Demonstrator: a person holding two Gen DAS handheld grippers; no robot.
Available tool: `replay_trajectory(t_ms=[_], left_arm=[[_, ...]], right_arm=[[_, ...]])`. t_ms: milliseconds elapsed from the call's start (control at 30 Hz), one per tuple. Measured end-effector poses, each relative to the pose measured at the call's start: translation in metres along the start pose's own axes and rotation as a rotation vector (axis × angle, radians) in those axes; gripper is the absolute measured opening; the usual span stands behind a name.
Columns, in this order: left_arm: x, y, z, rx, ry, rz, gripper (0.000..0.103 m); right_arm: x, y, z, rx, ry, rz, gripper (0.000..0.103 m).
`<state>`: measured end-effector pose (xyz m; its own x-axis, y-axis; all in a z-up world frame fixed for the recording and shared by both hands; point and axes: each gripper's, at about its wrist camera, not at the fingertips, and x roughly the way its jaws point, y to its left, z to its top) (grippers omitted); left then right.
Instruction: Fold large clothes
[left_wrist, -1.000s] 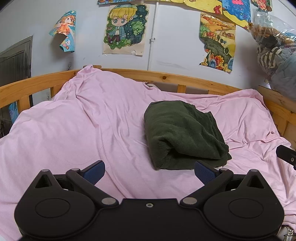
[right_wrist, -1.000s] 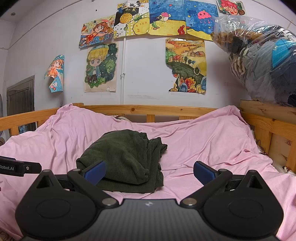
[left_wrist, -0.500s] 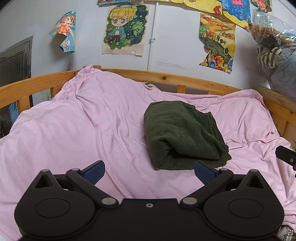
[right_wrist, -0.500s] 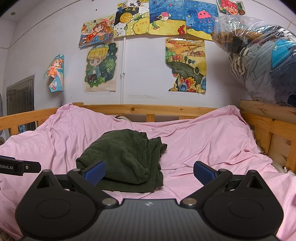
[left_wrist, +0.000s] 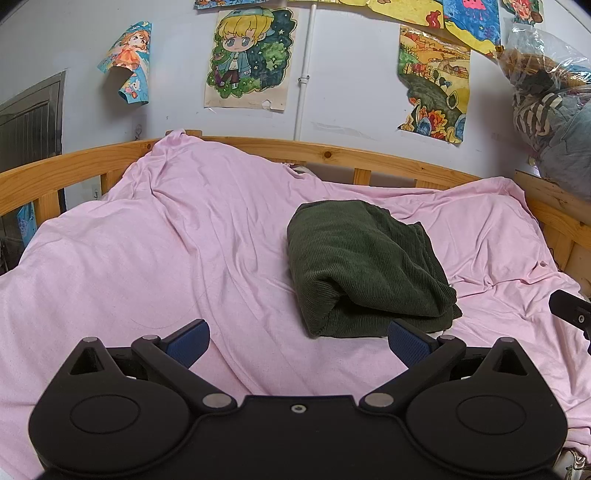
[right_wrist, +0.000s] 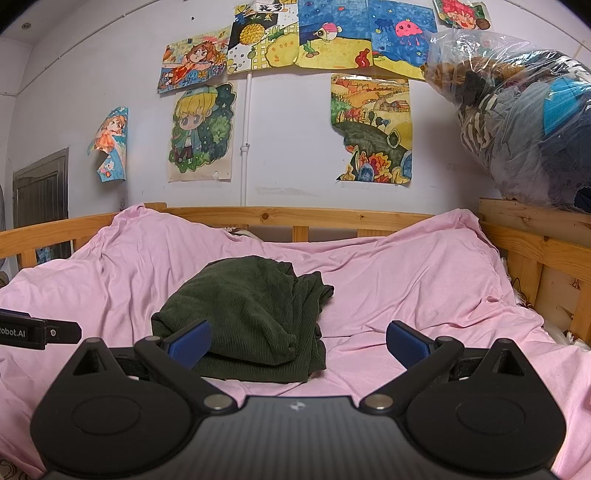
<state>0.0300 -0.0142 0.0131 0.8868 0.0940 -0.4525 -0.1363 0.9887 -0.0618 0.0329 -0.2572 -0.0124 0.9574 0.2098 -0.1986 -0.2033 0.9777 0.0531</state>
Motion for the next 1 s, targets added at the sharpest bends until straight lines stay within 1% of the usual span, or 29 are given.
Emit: replay_trajectory(t_ms=[1000], left_arm=[[0.0, 0.0004, -0.0012, -0.001, 0.005, -0.006, 0.102]], right_arm=[[-0.0004, -0.003, -0.0013, -0.002, 0.003, 0.001, 0.103]])
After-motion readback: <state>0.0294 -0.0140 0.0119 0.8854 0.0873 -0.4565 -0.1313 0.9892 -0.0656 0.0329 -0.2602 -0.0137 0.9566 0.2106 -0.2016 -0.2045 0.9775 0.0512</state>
